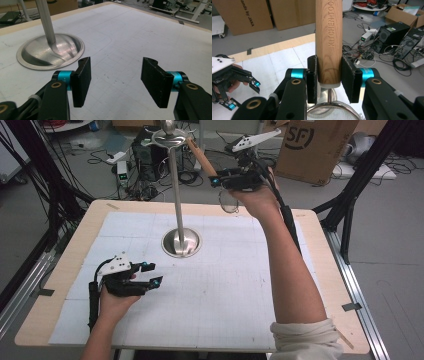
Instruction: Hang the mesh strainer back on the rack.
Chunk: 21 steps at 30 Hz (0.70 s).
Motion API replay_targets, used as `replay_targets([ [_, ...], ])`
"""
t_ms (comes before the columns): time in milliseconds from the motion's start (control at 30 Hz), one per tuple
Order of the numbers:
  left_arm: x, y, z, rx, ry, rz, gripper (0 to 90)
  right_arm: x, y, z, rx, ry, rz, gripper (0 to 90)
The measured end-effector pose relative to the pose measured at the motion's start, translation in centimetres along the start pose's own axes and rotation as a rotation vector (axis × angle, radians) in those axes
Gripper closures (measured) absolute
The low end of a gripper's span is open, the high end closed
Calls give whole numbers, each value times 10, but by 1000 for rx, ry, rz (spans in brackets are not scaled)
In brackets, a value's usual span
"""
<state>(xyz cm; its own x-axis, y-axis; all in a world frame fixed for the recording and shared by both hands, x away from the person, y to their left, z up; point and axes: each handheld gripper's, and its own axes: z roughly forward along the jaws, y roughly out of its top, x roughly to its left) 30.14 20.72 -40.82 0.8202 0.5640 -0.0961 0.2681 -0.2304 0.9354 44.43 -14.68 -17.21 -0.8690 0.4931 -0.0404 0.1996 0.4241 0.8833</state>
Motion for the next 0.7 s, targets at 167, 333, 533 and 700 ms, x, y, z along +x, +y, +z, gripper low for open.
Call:
replay_targets([
  [167,0,0,1,2,1,2,419,1,0,14,19,7,3,685],
  [333,0,0,0,1,2,2,419,4,1,25,34,21,3,685],
  [533,-1,0,2,4,-3,4,419,5,2,33,38,20,10,684],
  [700,-1,0,2,2,-2,2,419,6,3,36,49,19,9,682],
])
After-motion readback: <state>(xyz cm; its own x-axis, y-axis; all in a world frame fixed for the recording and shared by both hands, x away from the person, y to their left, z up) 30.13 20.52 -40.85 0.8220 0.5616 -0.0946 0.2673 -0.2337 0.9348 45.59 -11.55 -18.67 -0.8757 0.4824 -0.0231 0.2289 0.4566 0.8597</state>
